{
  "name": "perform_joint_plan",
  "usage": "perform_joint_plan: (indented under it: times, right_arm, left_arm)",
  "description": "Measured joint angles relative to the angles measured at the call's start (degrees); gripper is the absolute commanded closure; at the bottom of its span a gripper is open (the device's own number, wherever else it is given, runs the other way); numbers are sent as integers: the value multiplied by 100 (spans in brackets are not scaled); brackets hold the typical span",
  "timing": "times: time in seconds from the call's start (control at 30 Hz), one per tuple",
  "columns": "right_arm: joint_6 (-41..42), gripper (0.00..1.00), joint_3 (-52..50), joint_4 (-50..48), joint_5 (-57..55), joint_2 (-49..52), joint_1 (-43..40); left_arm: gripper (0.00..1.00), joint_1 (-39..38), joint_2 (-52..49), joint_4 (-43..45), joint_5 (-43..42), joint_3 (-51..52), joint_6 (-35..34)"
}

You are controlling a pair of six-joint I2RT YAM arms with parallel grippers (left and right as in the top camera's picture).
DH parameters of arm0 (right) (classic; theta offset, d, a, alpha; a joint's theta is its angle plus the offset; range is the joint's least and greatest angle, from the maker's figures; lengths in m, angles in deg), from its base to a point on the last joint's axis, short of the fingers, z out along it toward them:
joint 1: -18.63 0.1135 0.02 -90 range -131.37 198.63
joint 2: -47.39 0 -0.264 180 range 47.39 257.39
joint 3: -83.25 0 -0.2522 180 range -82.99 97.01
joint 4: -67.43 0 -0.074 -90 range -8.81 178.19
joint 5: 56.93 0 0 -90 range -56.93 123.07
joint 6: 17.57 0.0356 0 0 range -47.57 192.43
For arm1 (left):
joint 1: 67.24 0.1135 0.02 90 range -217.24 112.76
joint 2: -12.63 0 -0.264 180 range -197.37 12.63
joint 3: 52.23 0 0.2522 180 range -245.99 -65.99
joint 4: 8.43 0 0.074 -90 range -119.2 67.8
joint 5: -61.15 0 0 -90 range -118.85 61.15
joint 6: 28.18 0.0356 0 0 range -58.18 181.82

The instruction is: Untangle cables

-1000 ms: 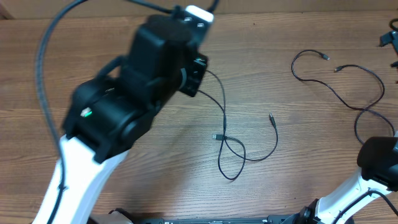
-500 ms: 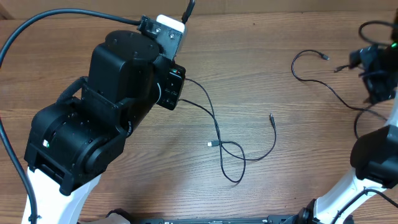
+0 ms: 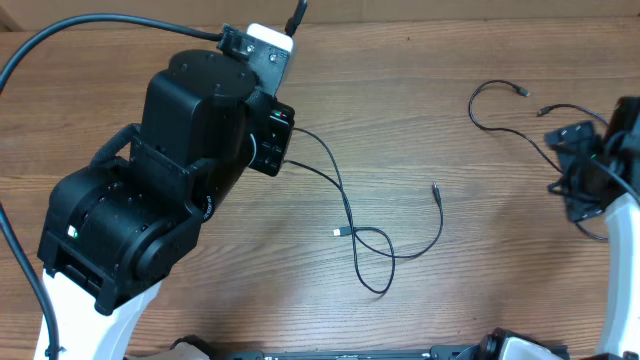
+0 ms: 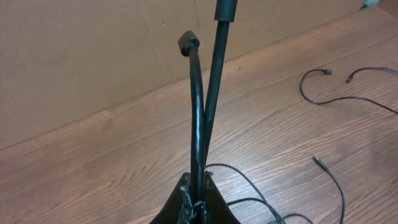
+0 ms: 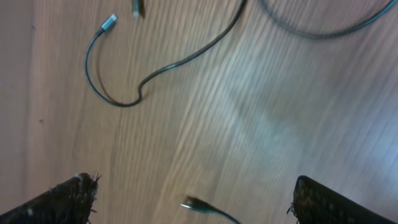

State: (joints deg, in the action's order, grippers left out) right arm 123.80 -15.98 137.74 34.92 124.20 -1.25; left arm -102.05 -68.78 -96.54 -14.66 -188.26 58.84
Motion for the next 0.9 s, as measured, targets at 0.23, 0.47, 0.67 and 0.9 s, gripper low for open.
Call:
perform_joint_plan:
  times: [0.23,0.47,0.67,0.9]
  right_arm:
    - [643,0,-1580,-1827,442,490,2]
    - [507,5,-1646,-3303,542,944,2]
    - [243,19,-1644,-4046,540,1602,2]
    - [-404,65,-1545,-5082,511,2361,0]
  left_arm:
    - [96,0,0,-170,0,0,-2]
    - [95,0,0,-195,0,0,-2]
    - [94,0,0,-195,0,0,-2]
    - [92,0,2,-199,2,0,-2]
